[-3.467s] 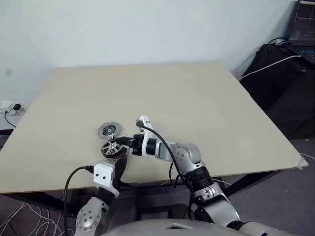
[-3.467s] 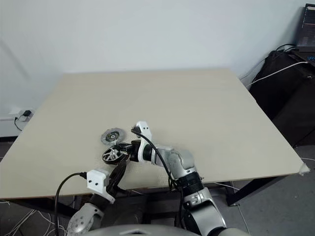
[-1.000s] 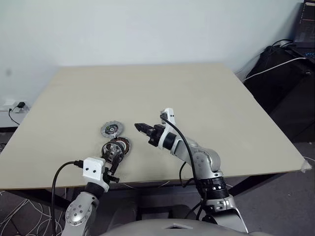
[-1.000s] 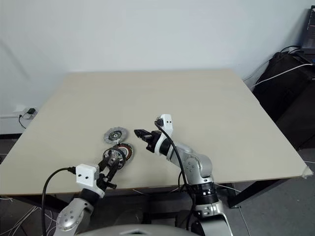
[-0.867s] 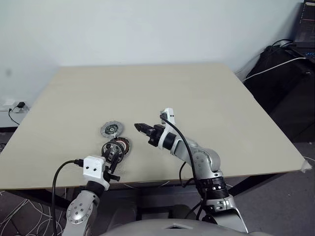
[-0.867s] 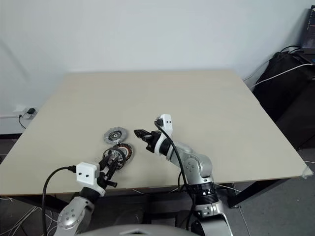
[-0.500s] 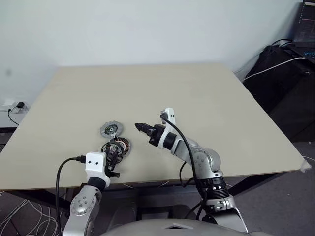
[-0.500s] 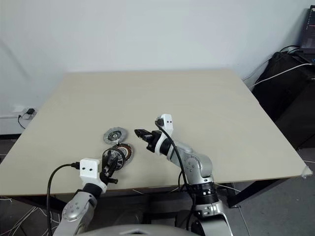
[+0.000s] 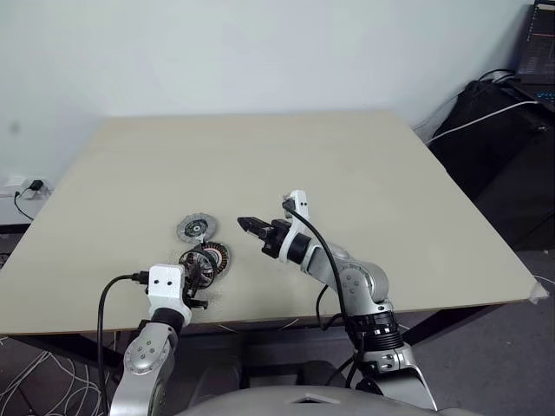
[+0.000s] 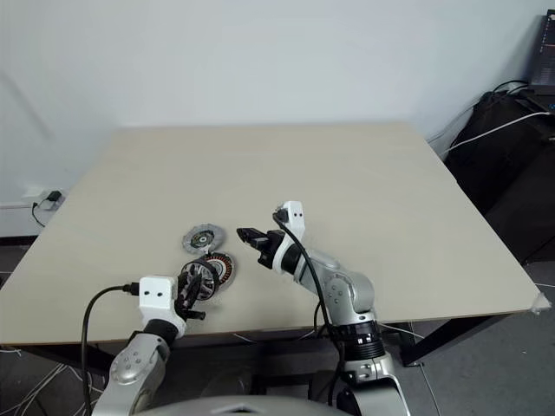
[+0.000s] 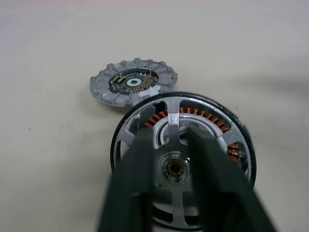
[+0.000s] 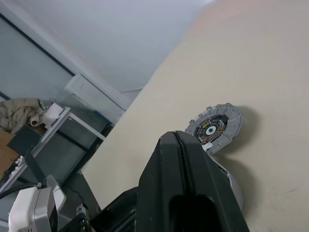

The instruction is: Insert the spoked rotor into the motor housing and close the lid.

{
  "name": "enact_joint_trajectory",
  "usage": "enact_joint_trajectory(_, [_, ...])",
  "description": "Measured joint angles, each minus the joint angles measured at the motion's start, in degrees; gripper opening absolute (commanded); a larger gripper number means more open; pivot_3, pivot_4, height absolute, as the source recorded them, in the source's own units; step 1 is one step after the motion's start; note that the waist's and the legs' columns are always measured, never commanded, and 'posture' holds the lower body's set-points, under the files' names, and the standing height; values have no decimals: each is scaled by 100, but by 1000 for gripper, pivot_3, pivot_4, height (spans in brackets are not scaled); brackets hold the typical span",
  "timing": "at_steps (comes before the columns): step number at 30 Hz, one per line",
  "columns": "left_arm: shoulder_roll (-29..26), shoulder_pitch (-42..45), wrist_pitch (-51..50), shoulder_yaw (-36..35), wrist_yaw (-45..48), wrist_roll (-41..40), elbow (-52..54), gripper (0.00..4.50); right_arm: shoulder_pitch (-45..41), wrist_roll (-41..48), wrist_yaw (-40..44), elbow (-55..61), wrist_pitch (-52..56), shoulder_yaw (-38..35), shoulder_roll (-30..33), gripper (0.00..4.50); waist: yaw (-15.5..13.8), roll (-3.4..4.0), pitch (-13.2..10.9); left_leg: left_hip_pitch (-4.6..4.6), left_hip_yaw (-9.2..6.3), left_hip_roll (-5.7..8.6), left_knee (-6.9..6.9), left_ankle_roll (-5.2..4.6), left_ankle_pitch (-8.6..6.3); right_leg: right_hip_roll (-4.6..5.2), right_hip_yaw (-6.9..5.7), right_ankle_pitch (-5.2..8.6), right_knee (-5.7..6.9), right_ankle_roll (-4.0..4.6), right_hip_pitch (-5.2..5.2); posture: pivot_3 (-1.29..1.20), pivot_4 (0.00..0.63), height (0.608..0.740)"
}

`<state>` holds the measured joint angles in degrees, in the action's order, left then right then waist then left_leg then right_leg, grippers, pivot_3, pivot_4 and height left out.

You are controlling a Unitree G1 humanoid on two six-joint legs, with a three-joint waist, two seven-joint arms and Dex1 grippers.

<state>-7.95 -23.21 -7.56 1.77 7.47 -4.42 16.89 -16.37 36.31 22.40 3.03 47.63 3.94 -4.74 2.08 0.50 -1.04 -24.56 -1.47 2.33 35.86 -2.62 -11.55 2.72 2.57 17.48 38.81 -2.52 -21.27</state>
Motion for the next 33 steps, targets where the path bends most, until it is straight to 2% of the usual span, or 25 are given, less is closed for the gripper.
enact_joint_trajectory(1, [0,22,-8,3,1,1,0,31,0,0,0,0,0,0,0,0,0,0,0,0,0,0,0,0,0,0,0,0,0,0,0,0,0,740])
enact_joint_trajectory(19, [-24,144,-192,56,65,-16,173,31,0,2,-18,0,-12,-12,0,0,1,0,0,0,0,0,0,0,0,1,0,0,0,1,0,0,0,740])
enact_joint_trajectory(30, [-86,-320,222,-205,435,-356,387,31,0,2,-18,0,-13,-9,0,0,4,1,-1,-2,1,0,-2,0,0,4,1,5,-2,9,-1,0,0,740])
enact_joint_trajectory(33, [-126,-427,287,-271,524,-430,387,624,0,2,-18,0,-12,-3,0,0,6,1,-2,-2,1,0,-2,0,0,6,0,6,-2,10,-1,0,0,740])
